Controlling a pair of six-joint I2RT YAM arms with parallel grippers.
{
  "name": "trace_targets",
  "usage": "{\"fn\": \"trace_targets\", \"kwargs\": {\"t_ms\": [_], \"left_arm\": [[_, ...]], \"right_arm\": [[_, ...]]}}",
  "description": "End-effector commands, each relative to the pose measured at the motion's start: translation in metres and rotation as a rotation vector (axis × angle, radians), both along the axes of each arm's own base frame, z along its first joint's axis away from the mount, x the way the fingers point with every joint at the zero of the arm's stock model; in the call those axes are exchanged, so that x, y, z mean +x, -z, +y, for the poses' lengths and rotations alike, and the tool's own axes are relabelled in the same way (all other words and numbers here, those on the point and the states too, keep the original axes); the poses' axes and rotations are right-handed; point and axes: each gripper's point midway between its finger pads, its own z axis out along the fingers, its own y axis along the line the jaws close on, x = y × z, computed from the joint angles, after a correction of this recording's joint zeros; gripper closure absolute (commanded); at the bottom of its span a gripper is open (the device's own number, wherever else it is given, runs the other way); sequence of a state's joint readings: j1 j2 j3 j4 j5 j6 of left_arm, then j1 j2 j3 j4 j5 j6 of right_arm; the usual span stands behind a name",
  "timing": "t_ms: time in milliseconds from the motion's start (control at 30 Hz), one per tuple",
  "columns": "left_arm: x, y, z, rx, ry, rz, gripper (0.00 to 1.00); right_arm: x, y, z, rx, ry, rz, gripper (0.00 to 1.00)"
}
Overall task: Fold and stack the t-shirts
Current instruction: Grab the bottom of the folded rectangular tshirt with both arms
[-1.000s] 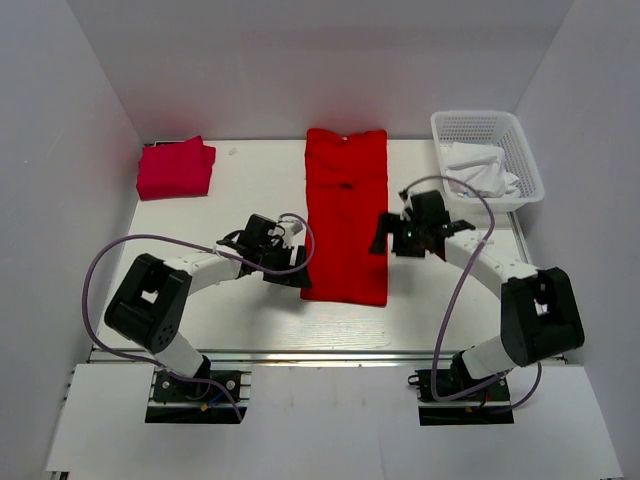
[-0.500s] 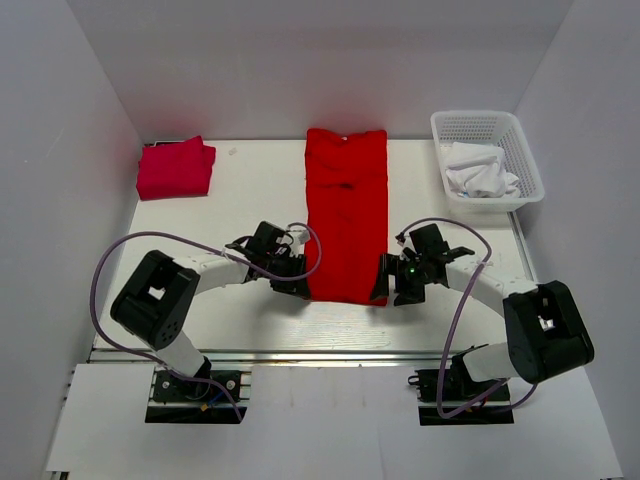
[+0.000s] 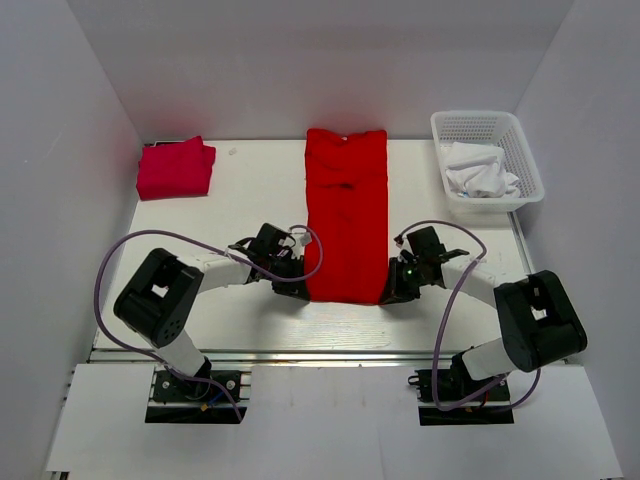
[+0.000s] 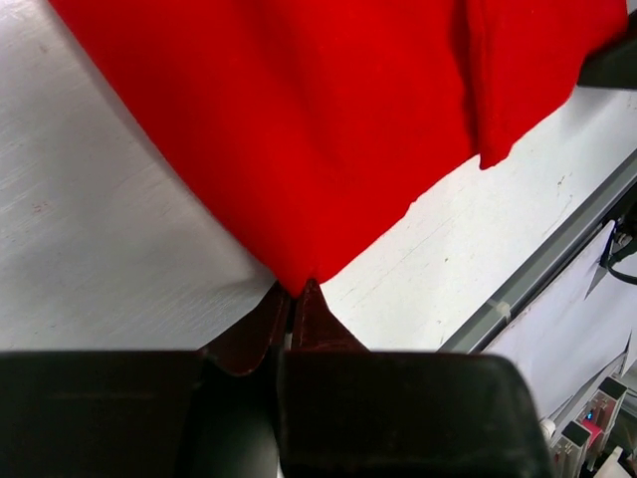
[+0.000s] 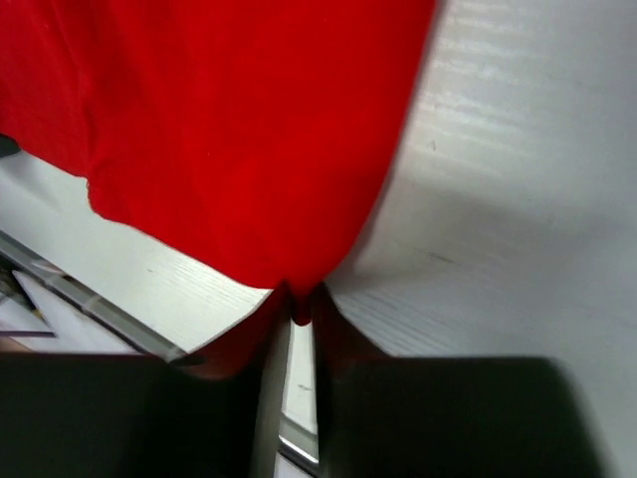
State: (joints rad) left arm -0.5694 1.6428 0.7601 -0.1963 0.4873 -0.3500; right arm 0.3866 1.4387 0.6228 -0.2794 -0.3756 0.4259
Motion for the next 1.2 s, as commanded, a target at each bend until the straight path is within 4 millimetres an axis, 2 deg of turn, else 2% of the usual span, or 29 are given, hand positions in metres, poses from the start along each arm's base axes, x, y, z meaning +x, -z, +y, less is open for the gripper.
{"fn": "trace_targets", "kwargs": {"t_ms": [0, 33, 200, 267, 367, 400, 433, 500, 567, 667, 767, 800, 833, 867, 933, 967, 1033, 1067, 1133, 1167], "left_arm": [[-0.011, 0.016, 0.009, 0.069, 0.007, 0.035, 1.00], [-0.011, 0.016, 0.009, 0.069, 0.007, 0.035, 1.00], [-0.008, 0.005, 0.007, 0.048, 0.006, 0.003, 1.00], [-0.013, 0.000, 0.007, 0.037, 0.016, 0.018, 1.00], [-0.040, -0.008, 0.011, 0.021, 0.052, 0.084, 1.00], [-0.057, -0.014, 0.012, -0.018, 0.075, 0.135, 1.00], [-0.065, -0.016, 0.012, -0.010, 0.074, 0.160, 1.00], [-0.063, -0.019, 0.020, 0.045, 0.036, 0.162, 1.00], [-0.065, -0.029, 0.024, 0.061, 0.029, 0.164, 1.00], [-0.052, -0.045, 0.017, 0.036, 0.036, 0.099, 1.00], [-0.033, -0.056, 0.005, -0.033, 0.048, 0.017, 1.00], [-0.023, -0.064, 0.002, -0.059, 0.039, -0.008, 1.00], [-0.018, -0.062, -0.002, -0.064, 0.039, -0.014, 1.00], [-0.006, -0.067, -0.004, -0.055, 0.024, -0.046, 1.00], [0.008, -0.075, -0.012, -0.068, 0.019, -0.083, 1.00], [0.026, -0.088, -0.017, -0.075, 0.003, -0.161, 1.00], [0.044, -0.100, -0.017, -0.059, -0.033, -0.223, 1.00], [0.063, -0.105, -0.014, -0.015, -0.086, -0.280, 1.00], [0.089, -0.112, -0.007, 0.046, -0.172, -0.350, 1.00], [0.096, -0.115, -0.007, 0.053, -0.183, -0.363, 1.00]], "right_arm": [[0.012, 0.003, 0.001, -0.014, -0.018, -0.048, 0.88], [0.014, 0.002, 0.001, -0.015, -0.018, -0.050, 1.00], [0.004, 0.005, 0.000, -0.012, -0.055, -0.028, 1.00], [-0.011, -0.001, 0.002, 0.015, -0.113, -0.017, 1.00], [-0.039, -0.009, 0.002, 0.046, -0.171, 0.006, 1.00], [-0.046, -0.014, 0.006, 0.072, -0.198, 0.012, 1.00], [-0.053, -0.023, 0.008, 0.105, -0.219, 0.003, 1.00], [-0.065, -0.033, 0.011, 0.132, -0.249, 0.004, 1.00], [-0.064, -0.041, 0.011, 0.120, -0.252, -0.035, 1.00], [-0.039, -0.054, 0.009, 0.071, -0.217, -0.147, 1.00], [-0.016, -0.055, 0.008, 0.027, -0.190, -0.216, 1.00], [-0.004, -0.060, 0.010, 0.023, -0.180, -0.258, 1.00], [0.009, -0.066, 0.009, -0.004, -0.155, -0.290, 1.00], [0.014, -0.064, 0.008, -0.022, -0.146, -0.287, 1.00], [0.036, -0.070, 0.003, -0.076, -0.077, -0.332, 1.00], [0.048, -0.073, 0.003, -0.083, -0.050, -0.371, 1.00], [0.059, -0.078, 0.001, -0.099, -0.005, -0.393, 1.00], [0.063, -0.080, 0.001, -0.101, 0.007, -0.399, 1.00], [0.073, -0.081, -0.003, -0.139, 0.036, -0.412, 1.00], [0.076, -0.081, -0.005, -0.148, 0.045, -0.419, 1.00]]}}
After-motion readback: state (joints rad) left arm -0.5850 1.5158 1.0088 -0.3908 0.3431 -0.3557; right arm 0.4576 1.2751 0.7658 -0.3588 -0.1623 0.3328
